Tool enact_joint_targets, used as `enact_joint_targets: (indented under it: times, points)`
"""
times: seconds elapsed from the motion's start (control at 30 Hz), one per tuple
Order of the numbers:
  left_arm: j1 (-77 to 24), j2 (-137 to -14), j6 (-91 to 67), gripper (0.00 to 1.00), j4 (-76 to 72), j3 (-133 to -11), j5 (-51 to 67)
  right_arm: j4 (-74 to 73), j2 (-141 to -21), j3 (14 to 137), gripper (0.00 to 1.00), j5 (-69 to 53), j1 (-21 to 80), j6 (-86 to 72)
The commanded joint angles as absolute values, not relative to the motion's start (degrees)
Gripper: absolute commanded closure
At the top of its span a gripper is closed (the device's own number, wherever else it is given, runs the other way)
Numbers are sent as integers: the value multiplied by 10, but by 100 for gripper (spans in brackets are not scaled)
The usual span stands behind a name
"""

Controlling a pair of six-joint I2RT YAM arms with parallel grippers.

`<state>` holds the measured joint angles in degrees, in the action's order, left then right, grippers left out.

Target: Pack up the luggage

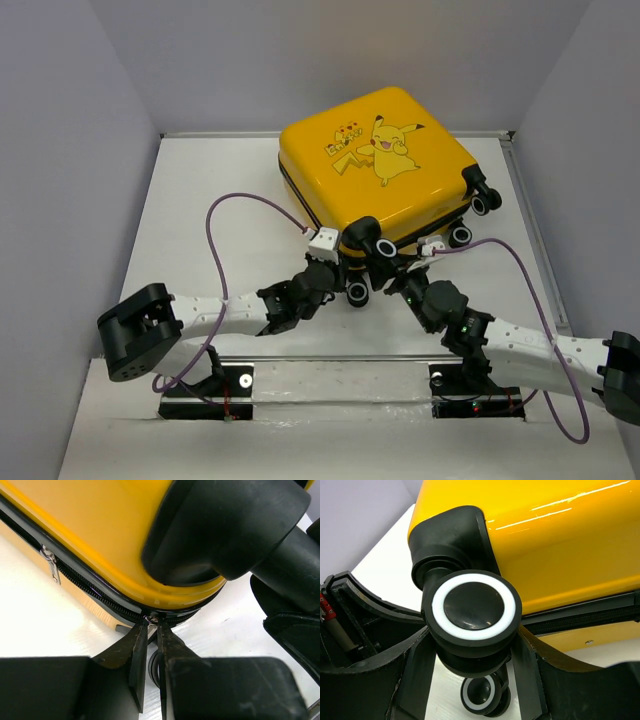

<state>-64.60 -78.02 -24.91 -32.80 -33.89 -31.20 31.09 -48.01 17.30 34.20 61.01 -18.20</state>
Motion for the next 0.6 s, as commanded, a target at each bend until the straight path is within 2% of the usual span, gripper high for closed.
enact_joint_targets:
  times: [0.0, 0.27, 0.57]
  points:
    - [-641, -795, -236, 94, -321, -358, -337, 370, -453, 192, 92, 345, 613, -192]
    - [-619, -749, -250, 94, -282, -327, -375, 333, -410, 181, 93, 333, 613, -201]
    - [-550, -694, -262, 94, -207, -326, -413, 288, -365, 181, 93, 318, 618, -196]
